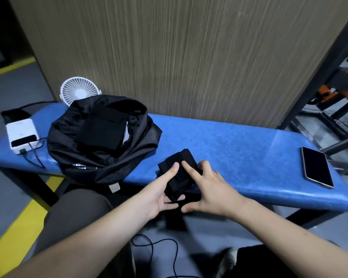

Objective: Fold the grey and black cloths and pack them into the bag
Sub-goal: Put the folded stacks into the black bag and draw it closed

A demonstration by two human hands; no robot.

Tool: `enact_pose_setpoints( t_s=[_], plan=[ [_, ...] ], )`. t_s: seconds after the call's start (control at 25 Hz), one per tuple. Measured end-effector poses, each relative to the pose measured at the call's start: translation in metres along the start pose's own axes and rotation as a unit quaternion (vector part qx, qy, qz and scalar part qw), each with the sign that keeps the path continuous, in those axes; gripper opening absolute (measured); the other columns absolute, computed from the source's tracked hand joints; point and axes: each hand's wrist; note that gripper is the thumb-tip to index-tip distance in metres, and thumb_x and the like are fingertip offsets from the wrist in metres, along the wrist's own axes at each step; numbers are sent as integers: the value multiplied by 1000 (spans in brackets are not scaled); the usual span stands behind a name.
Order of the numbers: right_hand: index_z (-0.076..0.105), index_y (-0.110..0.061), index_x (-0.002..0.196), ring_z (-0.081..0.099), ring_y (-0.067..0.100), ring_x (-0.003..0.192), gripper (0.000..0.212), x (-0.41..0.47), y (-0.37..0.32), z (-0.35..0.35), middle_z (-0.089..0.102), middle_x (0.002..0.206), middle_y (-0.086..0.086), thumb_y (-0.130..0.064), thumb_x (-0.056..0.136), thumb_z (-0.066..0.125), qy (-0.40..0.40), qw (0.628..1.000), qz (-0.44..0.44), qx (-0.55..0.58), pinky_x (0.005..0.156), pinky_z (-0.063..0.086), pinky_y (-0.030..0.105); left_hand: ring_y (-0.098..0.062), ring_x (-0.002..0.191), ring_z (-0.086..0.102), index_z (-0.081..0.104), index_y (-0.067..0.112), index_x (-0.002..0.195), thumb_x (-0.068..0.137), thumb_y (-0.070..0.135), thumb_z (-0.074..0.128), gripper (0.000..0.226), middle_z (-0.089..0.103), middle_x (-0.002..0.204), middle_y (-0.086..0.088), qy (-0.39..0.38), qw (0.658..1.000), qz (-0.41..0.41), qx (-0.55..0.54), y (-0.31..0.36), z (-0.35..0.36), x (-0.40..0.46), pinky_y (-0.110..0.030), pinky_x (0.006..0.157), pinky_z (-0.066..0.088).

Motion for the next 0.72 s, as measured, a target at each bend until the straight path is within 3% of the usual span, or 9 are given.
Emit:
enact_pose_setpoints(
  t_s=[0.12, 0.24, 0.36, 0.48, 0.6, 0.72],
  plan=[
    [9, -41, 158, 45, 22, 115, 110, -4, 4, 3, 23, 126, 0, -68, 73, 73, 10, 996, -36, 82, 102, 43, 31, -24, 90, 76, 68, 23, 117, 79, 62, 70, 54, 78, 100, 1, 34, 999, 15, 7, -3, 0, -1, -42, 96, 54],
    [40, -44, 144, 45, 2, 108, 71, -2, 10, 1, 30, 120, -6, -56, 82, 72, 52, 974, -46, 214, 96, 40, 20, -24, 85, 76, 65, 20, 115, 80, 51, 75, 48, 78, 95, -1, 98, 992, 73, 17, -2, -3, -3, -36, 84, 58],
    [52, -45, 129, 43, -6, 111, 42, 1, 11, -3, 32, 126, -8, -39, 91, 70, 79, 950, -31, 300, 92, 36, 13, -16, 92, 74, 63, 27, 113, 74, 52, 80, 49, 77, 101, 6, 111, 984, 135, 45, 2, -12, -5, -38, 85, 60],
    [48, -52, 131, 46, -1, 115, 47, 6, 8, -4, 35, 137, -11, -36, 92, 69, 85, 934, -25, 345, 93, 38, 12, -12, 96, 73, 61, 38, 104, 61, 67, 82, 55, 75, 102, 13, 127, 970, 182, 104, 7, -21, -7, -44, 92, 57],
    [41, -61, 135, 54, 13, 119, 57, 10, 7, -10, 43, 139, -16, -34, 94, 69, 85, 904, -6, 418, 99, 47, 26, -9, 91, 73, 54, 42, 102, 66, 62, 80, 49, 76, 95, 13, 132, 953, 225, 150, 15, -25, -16, -44, 93, 55],
    [39, -56, 142, 50, 1, 130, 59, 11, 0, -17, 43, 145, -32, -30, 96, 65, 73, 866, -6, 494, 106, 43, 24, -9, 96, 71, 46, 50, 116, 67, 66, 78, 61, 75, 100, 14, 119, 938, 254, 204, 24, -30, -24, -43, 95, 54]
  ],
)
Point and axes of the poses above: each hand's wrist, its own x-axis towards the middle knuckle, its own z-axis out of the palm, y = z × x
